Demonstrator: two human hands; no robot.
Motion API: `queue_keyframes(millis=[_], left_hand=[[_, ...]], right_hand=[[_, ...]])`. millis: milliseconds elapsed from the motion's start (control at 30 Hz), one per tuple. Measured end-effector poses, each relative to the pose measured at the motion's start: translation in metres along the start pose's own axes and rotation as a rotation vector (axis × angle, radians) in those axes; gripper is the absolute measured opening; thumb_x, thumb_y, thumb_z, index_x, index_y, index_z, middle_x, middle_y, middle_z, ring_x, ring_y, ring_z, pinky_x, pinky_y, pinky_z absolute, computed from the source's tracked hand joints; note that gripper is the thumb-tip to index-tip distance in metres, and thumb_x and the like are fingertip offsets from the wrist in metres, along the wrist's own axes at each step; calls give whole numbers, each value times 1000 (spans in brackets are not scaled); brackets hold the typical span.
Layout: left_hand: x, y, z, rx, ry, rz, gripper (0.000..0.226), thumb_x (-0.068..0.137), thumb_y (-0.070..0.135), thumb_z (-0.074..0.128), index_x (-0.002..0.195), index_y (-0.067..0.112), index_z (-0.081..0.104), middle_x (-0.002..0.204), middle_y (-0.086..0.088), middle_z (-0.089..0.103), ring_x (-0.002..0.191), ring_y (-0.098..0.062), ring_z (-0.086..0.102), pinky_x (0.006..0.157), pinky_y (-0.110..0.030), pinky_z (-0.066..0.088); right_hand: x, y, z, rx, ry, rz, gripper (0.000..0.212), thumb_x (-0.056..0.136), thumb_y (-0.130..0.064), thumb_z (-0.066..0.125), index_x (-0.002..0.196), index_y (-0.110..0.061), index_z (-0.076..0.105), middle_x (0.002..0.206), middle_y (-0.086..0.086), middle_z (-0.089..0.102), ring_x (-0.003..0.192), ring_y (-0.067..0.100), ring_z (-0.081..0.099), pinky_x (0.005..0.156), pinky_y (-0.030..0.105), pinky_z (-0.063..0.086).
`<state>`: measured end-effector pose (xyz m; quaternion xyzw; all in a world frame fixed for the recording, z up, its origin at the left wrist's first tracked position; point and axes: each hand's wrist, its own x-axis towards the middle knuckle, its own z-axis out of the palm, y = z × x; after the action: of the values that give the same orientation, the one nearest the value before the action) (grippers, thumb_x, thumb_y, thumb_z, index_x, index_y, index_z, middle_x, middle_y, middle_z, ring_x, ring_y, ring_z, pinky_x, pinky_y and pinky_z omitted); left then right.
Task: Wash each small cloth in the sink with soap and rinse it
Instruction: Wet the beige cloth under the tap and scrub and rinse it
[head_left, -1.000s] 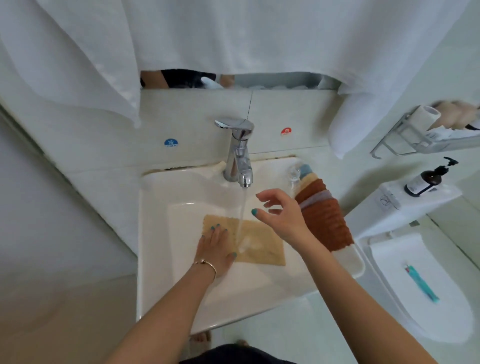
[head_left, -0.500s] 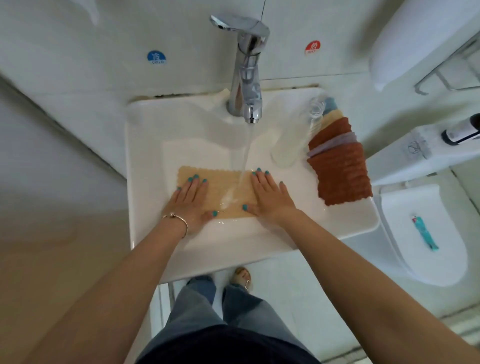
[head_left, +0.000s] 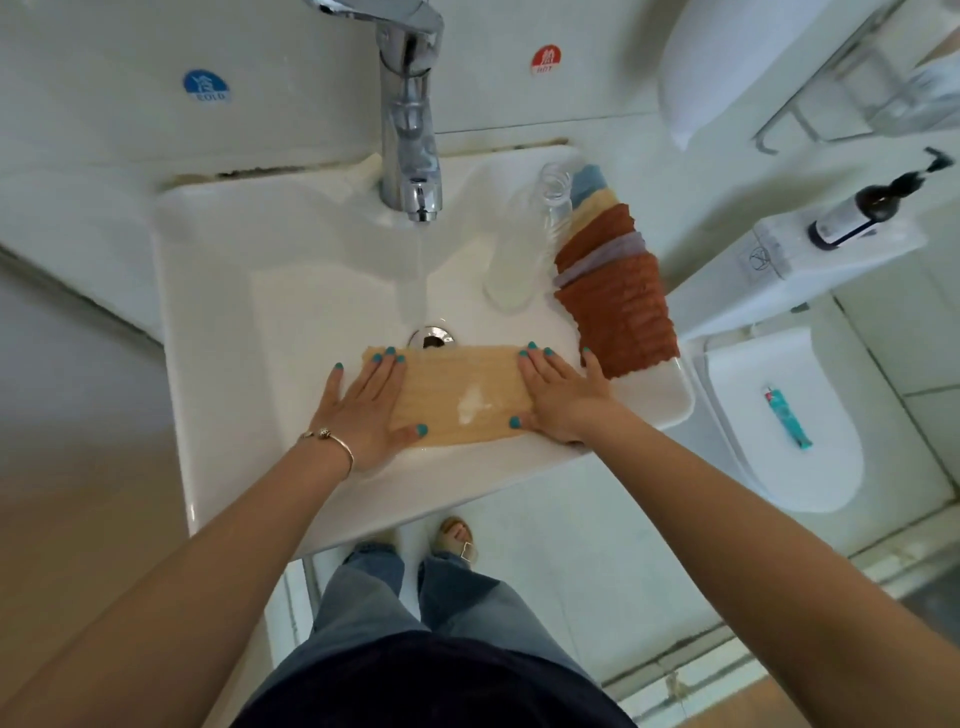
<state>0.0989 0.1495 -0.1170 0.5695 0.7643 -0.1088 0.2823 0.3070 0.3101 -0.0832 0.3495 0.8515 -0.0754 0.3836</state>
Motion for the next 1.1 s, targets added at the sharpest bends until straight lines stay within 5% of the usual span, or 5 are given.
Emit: queue_keyframes(millis=[167, 333, 667, 900, 1100], left_hand=[[17, 11, -7, 60, -50, 27, 89, 92, 70, 23, 152, 18, -19, 159, 4, -25, 146, -9, -21, 114, -52, -15], [10, -34, -19, 111, -94, -66, 89, 94, 67, 25, 151, 18, -23, 159, 3, -27, 147, -11, -19, 116, -54, -10], [11, -71, -38, 289, -64, -280, 85, 97, 59, 29, 152, 12, -15, 162, -1, -16, 149, -13, -7, 115, -56, -6], [23, -57, -44, 199, -4, -173, 73, 102, 49, 24, 152, 14, -15, 162, 1, -17, 149, -13, -9, 115, -53, -12], [35, -25, -42, 155, -48, -72, 90, 95, 62, 32, 151, 15, -20, 160, 1, -23, 148, -12, -16, 115, -54, -13]], right_hand=[[7, 7, -1, 28, 11, 81, 94, 94, -63, 40, 154, -18, -16, 162, -3, -20, 150, 18, -12, 117, 52, -7], [16, -29, -8, 211, 66, -42, 96, 93, -58, 48, 154, -17, -14, 162, -4, -20, 150, 18, -14, 120, 51, 0], [55, -77, -36, 136, 175, -36, 81, 98, -61, 28, 154, -21, -14, 161, -7, -20, 149, 12, -15, 119, 50, -7], [49, -55, -29, 198, 121, 43, 85, 98, -60, 31, 152, -19, -19, 160, -6, -24, 148, 12, -17, 120, 50, -4], [33, -21, -19, 134, 30, 112, 93, 94, -63, 37, 152, -17, -19, 160, -4, -25, 149, 15, -15, 119, 53, -2]])
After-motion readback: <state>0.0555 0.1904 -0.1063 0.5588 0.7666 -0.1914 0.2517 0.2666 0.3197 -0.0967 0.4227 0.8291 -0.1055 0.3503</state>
